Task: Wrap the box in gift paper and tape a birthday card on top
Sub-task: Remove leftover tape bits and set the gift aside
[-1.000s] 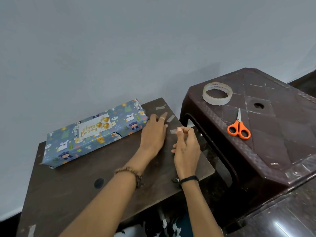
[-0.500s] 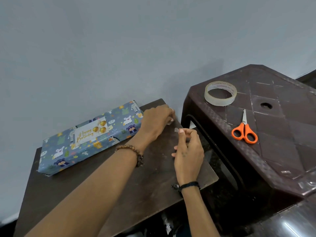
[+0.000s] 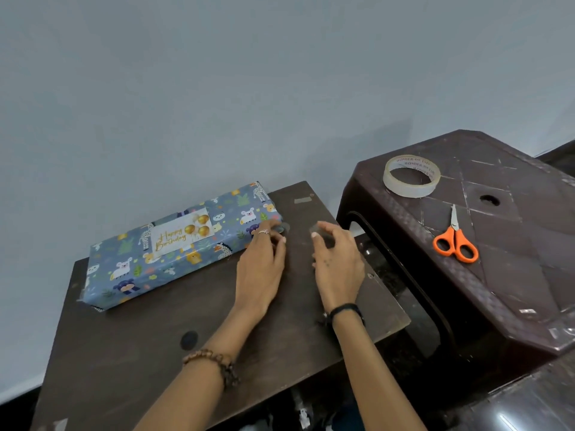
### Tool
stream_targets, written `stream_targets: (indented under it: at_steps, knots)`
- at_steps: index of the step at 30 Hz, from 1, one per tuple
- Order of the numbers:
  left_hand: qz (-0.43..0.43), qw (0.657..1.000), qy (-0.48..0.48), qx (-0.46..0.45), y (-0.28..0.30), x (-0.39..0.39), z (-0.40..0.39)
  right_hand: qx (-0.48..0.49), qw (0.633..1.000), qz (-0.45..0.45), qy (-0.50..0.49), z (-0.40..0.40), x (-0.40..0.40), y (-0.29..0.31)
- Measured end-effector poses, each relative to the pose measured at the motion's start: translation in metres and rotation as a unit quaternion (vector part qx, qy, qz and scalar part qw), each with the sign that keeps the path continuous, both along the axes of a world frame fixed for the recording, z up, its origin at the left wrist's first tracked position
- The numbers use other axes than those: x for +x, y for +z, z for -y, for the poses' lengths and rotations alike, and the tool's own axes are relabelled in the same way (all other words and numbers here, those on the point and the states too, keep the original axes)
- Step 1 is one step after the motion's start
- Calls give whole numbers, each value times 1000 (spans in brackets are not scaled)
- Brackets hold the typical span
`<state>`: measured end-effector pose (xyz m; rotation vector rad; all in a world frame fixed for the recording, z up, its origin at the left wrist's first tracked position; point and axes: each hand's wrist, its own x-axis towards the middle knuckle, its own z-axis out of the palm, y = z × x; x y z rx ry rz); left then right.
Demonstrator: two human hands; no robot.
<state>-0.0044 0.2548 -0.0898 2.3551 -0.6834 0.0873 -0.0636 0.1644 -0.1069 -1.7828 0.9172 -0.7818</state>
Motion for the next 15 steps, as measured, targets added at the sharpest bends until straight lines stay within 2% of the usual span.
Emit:
stream_targets:
  at_steps: [3,10,15]
  knots:
    - [4,1000,-6,-2,-3,1,0,-24,999,-12,32,7,28,-2]
    - [8,1000,-10,-7,-4,2,-1,-47,998,-35,32,23,73,1]
    - [18,1000,-12,1,-4,3,-2,-18,1000,-10,22,28,81,-3]
